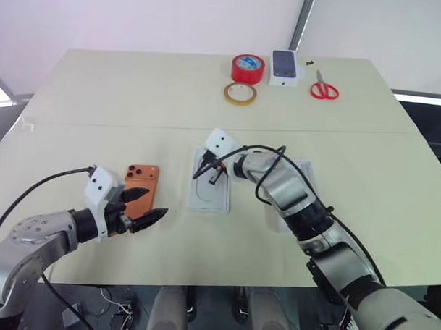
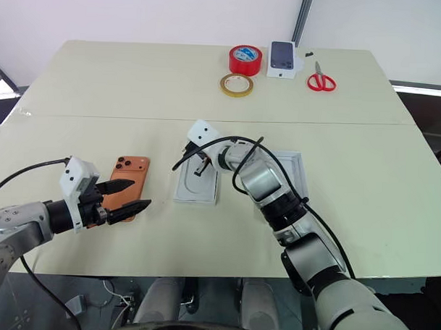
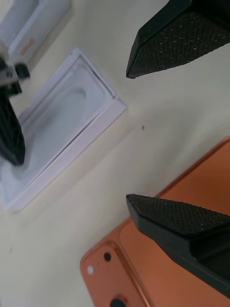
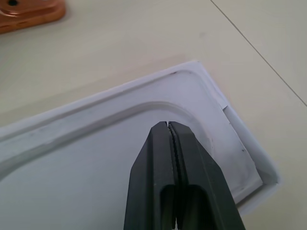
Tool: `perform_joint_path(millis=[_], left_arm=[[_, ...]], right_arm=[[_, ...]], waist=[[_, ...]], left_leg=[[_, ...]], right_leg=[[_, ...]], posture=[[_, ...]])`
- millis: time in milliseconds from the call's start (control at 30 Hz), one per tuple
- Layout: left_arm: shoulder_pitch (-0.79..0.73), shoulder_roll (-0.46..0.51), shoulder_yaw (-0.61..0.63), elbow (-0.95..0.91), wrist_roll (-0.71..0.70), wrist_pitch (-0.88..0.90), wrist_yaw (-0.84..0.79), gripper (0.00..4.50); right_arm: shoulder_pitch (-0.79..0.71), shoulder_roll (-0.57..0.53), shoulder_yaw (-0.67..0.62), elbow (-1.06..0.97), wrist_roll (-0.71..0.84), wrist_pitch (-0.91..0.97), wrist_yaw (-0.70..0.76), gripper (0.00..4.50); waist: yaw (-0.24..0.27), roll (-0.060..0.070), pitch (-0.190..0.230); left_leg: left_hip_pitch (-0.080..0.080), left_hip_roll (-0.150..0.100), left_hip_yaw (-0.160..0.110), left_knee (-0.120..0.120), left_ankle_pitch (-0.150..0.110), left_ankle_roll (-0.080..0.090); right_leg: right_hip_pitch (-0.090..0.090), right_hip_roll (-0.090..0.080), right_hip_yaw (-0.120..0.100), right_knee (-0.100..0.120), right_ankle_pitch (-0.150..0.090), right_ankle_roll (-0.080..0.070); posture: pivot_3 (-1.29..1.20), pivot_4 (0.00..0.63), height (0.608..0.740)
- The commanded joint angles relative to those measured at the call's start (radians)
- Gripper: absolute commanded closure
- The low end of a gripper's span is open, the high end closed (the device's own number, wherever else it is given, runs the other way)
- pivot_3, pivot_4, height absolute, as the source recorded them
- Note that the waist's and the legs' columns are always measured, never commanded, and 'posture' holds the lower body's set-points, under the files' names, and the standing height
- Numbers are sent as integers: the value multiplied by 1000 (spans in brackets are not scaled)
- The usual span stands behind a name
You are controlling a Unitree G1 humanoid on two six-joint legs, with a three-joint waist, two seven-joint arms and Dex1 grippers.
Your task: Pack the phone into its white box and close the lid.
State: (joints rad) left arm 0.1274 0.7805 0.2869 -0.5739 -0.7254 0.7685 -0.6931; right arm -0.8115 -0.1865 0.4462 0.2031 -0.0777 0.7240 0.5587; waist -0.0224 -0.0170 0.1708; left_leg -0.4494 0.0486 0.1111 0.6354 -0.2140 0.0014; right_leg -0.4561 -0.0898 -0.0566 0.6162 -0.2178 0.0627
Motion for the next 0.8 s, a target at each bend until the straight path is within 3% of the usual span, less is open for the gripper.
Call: perform_joint_path(millis=[33, 333, 533, 700, 733, 800], left_arm=[[19, 2, -5, -46, 20, -36, -10, 438], [34, -24, 3, -55, 31, -39, 15, 438], [26, -45, 5, -51, 33, -35, 35, 438], [-61, -120, 119, 45, -71, 97, 192, 438], [-82, -125, 142, 76, -68, 136, 243, 219], [-114, -127, 188, 128, -63, 212, 334, 219]], right_arm=[[-24, -6, 6, -8, -42, -17, -16, 4476], [1, -91, 59, -106, -101, -10, 58, 4476], [6, -91, 66, -134, -122, -36, 70, 4476], [6, -21, 5, -175, -50, -47, 81, 4476], [9, -4, -1, -187, -31, -43, 93, 4499], [0, 26, 32, -198, -14, -45, 127, 4499]], waist=[[0, 0, 0], [0, 0, 0], [1, 0, 0], [2, 0, 0], [2, 0, 0], [1, 0, 0]], left_leg=[[0, 0, 0, -1, 1, -1], [-1, 1, 0, -3, 5, -1], [0, 2, 0, -1, 5, 0], [1, 3, -1, 2, 5, 0], [2, 3, -1, 3, 5, 0], [5, 3, -2, 3, 5, 0]], right_leg=[[-1, 0, 0, 0, 0, 0], [1, 4, -1, 2, 0, 0], [3, 8, -1, 3, 0, 1], [6, 10, -2, 5, 0, 1], [7, 11, -2, 5, 0, 1], [9, 11, -2, 6, 0, 1]], posture=[[0, 150, 740], [0, 150, 740], [0, 150, 740], [0, 150, 740], [0, 150, 740], [0, 150, 740]])
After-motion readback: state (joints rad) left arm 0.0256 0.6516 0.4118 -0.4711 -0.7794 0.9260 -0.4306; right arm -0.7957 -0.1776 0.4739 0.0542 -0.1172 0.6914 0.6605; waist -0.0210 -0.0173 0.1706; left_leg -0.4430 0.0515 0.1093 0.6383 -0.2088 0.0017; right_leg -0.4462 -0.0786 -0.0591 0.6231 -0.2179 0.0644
